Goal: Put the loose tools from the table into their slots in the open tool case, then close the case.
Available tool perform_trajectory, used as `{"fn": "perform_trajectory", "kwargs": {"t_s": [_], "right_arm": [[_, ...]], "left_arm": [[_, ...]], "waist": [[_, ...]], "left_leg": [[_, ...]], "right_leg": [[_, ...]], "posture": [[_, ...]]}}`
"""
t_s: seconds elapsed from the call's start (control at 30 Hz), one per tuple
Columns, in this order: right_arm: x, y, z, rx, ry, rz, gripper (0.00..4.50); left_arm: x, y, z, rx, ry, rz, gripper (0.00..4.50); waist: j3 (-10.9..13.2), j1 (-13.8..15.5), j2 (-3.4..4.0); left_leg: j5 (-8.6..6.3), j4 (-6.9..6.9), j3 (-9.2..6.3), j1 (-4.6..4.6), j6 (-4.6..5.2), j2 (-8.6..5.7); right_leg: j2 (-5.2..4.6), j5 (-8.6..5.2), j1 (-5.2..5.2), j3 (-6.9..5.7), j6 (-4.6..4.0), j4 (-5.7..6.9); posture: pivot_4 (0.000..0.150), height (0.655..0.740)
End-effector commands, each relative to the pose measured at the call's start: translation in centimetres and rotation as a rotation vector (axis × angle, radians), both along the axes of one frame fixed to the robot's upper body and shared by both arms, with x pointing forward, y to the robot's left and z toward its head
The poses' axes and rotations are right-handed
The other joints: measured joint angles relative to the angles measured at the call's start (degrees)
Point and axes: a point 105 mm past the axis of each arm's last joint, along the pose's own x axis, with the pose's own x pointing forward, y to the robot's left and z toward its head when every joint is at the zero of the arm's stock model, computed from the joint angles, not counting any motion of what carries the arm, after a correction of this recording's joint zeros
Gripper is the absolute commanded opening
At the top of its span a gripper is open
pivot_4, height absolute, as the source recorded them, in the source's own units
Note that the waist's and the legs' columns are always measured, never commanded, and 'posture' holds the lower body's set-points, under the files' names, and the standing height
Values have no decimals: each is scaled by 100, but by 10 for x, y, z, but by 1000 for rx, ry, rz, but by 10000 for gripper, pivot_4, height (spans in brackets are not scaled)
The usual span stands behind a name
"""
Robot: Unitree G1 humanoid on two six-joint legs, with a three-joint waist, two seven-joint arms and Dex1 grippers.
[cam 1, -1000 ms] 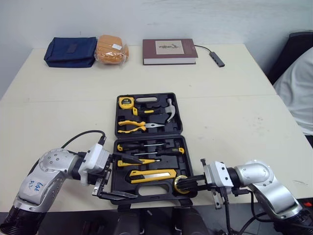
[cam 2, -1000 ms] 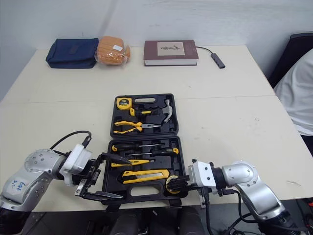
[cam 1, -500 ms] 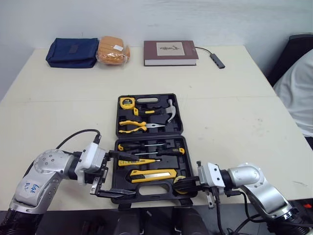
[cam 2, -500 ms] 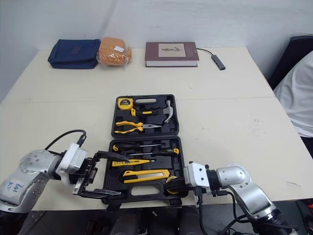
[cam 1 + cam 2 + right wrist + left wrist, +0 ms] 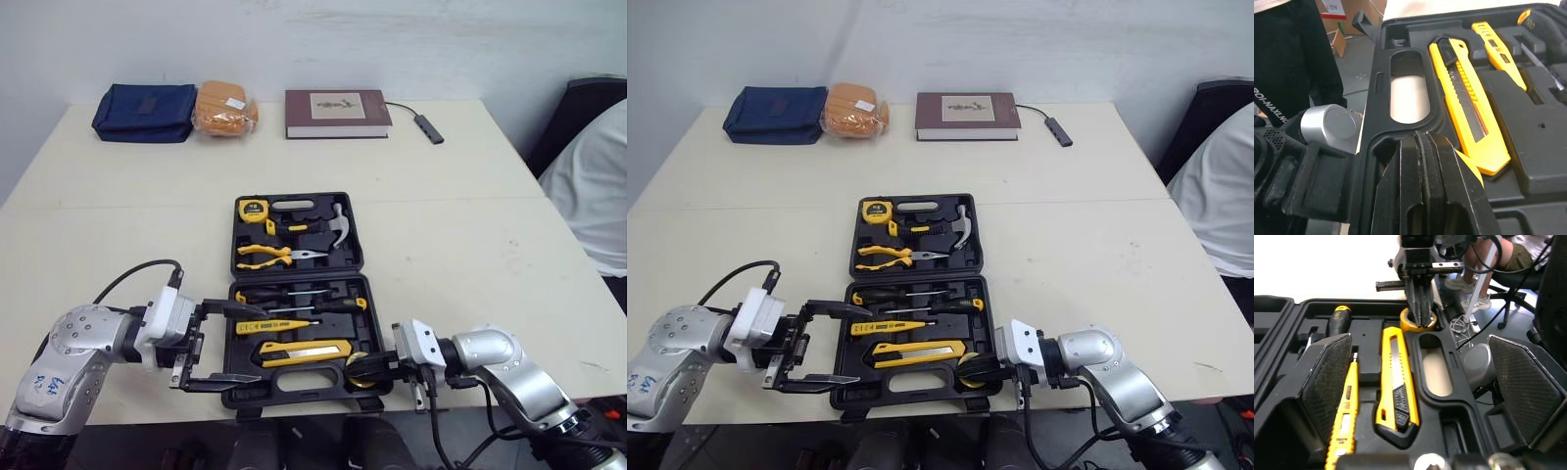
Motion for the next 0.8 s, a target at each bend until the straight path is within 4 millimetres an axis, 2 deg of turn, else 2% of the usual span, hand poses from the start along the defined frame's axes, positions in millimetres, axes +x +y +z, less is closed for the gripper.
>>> {"fn": "perform_trajectory", "kwargs": {"t_s": [0.03,0.17,0.23,0.3,0.4,0.5,0.53,0.6,0.67,0.73,0.77,0.8], "right_arm": [[7,-12,7,-9,-75,-52,126],[7,-17,45,87,-139,-87,126],[16,-29,69,145,-153,-193,126],[20,-39,79,149,-155,-254,126],[33,-59,77,95,-161,-365,126],[57,-80,69,38,-154,-520,0],[66,-85,67,19,-152,-567,0],[81,-94,49,-71,-125,-622,0],[89,-93,35,-145,-113,-616,0],[96,-85,32,-156,-131,-598,0],[99,-82,32,-154,-138,-599,0],[101,-80,32,-152,-144,-600,0]], "left_arm": [[4,5,6,-14,-28,57,45000],[14,16,10,-42,-25,174,45000],[22,30,14,-69,-12,282,45000],[29,42,17,-89,-25,366,45000],[50,67,6,29,-104,538,45000],[61,77,3,-18,-63,633,36436],[65,80,0,-17,-48,661,31745],[70,75,-15,-13,36,685,22382],[74,67,-27,-12,97,691,12875],[77,62,-33,-7,122,696,3234],[78,61,-35,-4,132,701,641],[78,61,-36,-2,139,704,641]], "waist": [[11,-1,13],[40,8,39],[45,10,39],[48,6,41],[48,12,41],[49,10,39],[49,7,39],[49,-9,39],[49,-9,39],[50,-9,39],[50,-13,38],[50,-18,38]], "left_leg": [[8,-1,1,-3,-14,0],[12,-1,4,-18,-16,-2],[12,-2,4,-22,-14,-2],[12,-7,4,-23,-14,-1],[11,-17,4,-21,-11,-2],[11,-29,7,-21,-7,-4],[13,-31,9,-22,-8,-5],[16,-30,12,-24,-11,-6],[19,-33,16,-24,-11,-7],[38,-44,18,-24,10,-6],[42,-49,20,-30,8,-6],[44,-50,23,-33,5,-5]], "right_leg": [[0,0,-3,0,0,0],[-1,0,-13,0,1,-1],[-1,1,-17,-2,1,-2],[0,0,-18,-3,1,-4],[1,0,-19,-4,1,-13],[2,0,-21,-6,1,-20],[1,0,-22,-5,1,-21],[0,1,-26,-4,3,-21],[1,1,-29,-2,3,-19],[5,1,-33,-3,3,-21],[8,1,-43,-3,2,-18],[10,1,-48,-3,2,-17]], "posture": [[1500,7400],[1500,7400],[1500,7400],[1500,7400],[1500,7400],[1500,7400],[1500,7400],[1500,7400],[1500,7400],[1500,7400],[1500,7400],[1500,7400]]}}
